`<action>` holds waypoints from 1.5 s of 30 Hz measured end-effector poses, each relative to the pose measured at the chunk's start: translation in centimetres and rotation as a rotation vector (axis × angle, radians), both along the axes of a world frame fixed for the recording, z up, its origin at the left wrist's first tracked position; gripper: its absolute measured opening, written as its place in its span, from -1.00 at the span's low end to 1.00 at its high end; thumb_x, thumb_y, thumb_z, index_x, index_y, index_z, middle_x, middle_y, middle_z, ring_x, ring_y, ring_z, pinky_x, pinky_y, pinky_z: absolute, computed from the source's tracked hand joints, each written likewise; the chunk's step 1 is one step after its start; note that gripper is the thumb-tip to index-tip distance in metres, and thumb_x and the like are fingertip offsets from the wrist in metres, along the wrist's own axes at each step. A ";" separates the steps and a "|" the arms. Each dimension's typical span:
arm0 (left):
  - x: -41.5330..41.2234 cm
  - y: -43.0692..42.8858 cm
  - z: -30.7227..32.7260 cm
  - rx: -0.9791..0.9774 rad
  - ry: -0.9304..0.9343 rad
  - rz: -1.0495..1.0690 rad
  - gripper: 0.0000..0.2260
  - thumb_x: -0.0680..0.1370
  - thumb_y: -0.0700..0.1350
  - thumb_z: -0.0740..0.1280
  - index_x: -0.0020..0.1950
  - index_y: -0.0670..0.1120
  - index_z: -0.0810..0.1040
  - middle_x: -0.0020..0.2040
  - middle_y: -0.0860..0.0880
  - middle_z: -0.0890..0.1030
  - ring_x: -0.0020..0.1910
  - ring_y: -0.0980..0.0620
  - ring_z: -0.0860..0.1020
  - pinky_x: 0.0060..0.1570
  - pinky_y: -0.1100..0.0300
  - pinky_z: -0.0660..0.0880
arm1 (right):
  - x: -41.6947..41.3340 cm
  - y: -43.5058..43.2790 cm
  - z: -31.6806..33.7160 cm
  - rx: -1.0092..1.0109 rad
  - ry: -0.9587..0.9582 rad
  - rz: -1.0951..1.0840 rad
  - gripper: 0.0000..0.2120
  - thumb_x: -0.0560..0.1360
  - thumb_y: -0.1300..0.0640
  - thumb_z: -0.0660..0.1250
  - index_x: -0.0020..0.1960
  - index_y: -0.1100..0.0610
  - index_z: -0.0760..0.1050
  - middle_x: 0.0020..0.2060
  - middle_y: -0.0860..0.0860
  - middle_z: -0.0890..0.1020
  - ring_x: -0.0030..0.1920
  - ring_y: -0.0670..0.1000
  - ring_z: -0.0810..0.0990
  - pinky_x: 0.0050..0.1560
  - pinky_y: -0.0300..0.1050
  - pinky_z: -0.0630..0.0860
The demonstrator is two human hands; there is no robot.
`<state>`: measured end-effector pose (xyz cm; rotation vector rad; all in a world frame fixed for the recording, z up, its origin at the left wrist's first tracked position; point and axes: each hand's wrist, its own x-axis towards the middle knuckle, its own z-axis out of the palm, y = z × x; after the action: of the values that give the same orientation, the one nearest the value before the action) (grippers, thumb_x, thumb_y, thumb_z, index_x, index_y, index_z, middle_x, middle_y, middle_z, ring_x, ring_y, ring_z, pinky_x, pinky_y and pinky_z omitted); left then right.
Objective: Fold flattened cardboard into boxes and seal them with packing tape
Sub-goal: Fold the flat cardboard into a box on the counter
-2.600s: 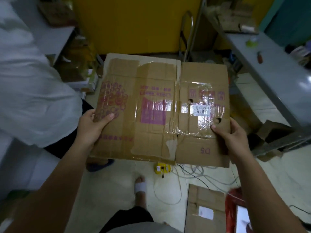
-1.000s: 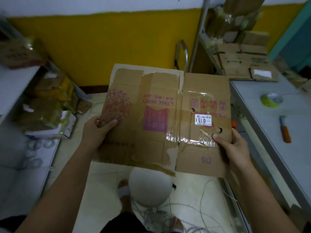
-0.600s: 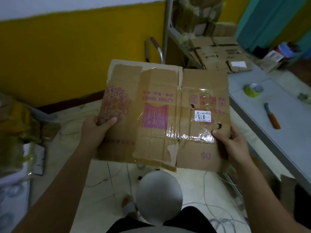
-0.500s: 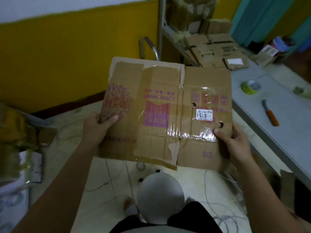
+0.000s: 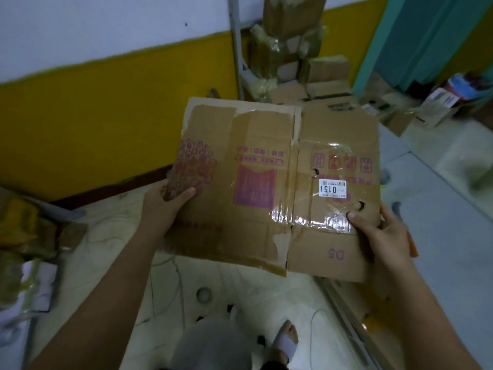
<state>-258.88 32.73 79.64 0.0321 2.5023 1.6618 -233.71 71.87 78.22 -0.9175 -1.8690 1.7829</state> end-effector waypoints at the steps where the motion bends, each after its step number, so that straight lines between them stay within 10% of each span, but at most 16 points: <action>1: 0.1 1.3 0.1 -0.001 -0.001 0.006 -0.65 0.38 0.26 0.62 0.06 0.22 0.64 -0.02 0.30 0.73 -0.06 0.28 0.69 -0.07 0.19 0.65 | 0.0 1.7 0.5 0.000 0.008 0.000 -0.58 0.42 0.02 0.62 0.24 -0.18 0.64 0.07 -0.12 0.76 0.04 -0.03 0.76 -0.06 -0.12 0.70; 7: 0.8 8.2 1.5 0.036 0.013 0.012 -0.37 0.36 0.26 0.61 0.31 -0.03 0.64 0.14 0.10 0.71 0.05 0.14 0.69 0.03 0.09 0.65 | 0.0 9.3 2.0 0.020 0.003 0.019 -0.57 0.42 0.05 0.62 0.25 -0.14 0.63 0.07 -0.11 0.76 0.00 -0.04 0.76 0.00 -0.01 0.64; 17: -1.9 18.8 2.4 0.013 -0.011 -0.145 -0.66 0.49 0.12 0.60 0.17 0.11 0.59 0.00 0.24 0.64 -0.21 0.43 0.62 -0.34 0.51 0.51 | 2.3 15.7 1.5 0.007 -0.014 -0.121 -0.48 0.32 -0.10 0.63 0.26 -0.16 0.63 0.09 -0.07 0.75 0.05 0.00 0.76 0.09 0.06 0.63; 39: -9.6 56.8 1.1 0.137 -0.140 -1.073 -0.67 0.44 0.23 0.61 0.12 0.15 0.68 0.03 0.17 0.76 0.00 0.17 0.72 0.03 0.04 0.66 | 12.8 18.3 4.0 0.067 -0.109 -0.968 -0.51 0.41 -0.09 0.62 0.30 -0.14 0.60 0.10 0.00 0.75 0.06 0.12 0.76 0.15 0.21 0.65; 45: -4.5 60.7 0.1 0.083 -0.197 -1.228 -0.70 0.48 0.21 0.58 0.13 0.12 0.69 0.02 0.17 0.77 -0.01 0.16 0.73 0.10 -0.01 0.68 | 17.5 16.7 3.7 0.047 -0.132 -1.099 -0.48 0.31 -0.19 0.62 0.23 -0.12 0.64 0.01 -0.02 0.78 -0.01 0.04 0.77 -0.07 -0.02 0.68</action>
<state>-263.38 93.47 79.74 1.0842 1.5848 1.0926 -216.17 88.52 81.89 -1.6271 -1.0401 0.9884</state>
